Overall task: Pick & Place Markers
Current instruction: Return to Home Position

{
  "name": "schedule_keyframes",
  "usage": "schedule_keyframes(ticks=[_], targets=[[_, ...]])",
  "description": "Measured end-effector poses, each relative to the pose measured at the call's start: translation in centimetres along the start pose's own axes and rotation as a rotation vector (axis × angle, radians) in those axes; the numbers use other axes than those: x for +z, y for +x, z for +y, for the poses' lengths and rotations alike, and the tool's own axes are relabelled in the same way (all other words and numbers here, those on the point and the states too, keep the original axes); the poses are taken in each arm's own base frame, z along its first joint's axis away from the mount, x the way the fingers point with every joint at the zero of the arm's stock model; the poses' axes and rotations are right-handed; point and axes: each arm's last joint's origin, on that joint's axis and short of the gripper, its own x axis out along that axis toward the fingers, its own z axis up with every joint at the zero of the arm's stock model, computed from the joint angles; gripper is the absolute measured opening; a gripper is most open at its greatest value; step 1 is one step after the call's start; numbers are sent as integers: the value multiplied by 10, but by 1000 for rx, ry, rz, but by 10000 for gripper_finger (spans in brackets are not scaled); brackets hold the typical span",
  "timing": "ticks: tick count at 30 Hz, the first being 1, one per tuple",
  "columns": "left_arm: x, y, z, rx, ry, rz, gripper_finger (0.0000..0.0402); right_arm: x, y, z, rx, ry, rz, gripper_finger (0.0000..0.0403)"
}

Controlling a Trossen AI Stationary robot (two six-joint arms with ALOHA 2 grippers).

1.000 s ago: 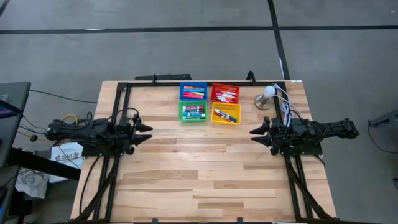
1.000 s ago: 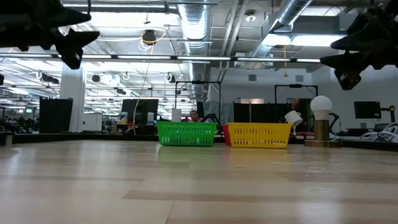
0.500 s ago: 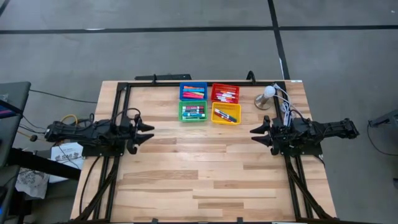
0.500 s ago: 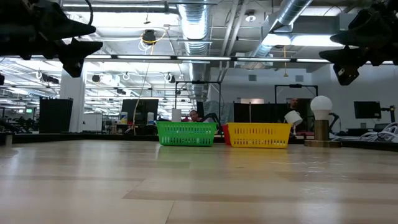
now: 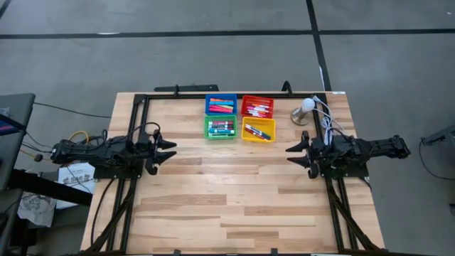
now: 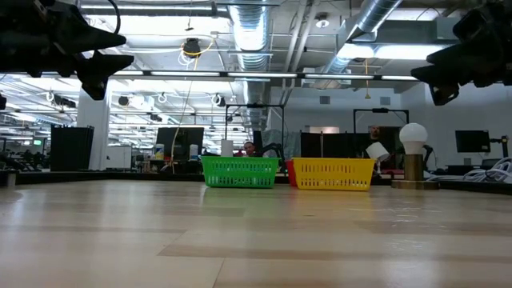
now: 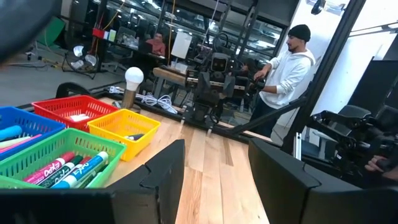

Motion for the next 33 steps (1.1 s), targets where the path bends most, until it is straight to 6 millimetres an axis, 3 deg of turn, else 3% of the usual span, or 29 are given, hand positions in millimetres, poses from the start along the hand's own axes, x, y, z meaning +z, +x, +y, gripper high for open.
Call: schedule_keyframes(ticks=[33], targets=[[1, 0, 0, -2, -2, -8, 177, -3, 0, 0, -5, -9, 28, 160]])
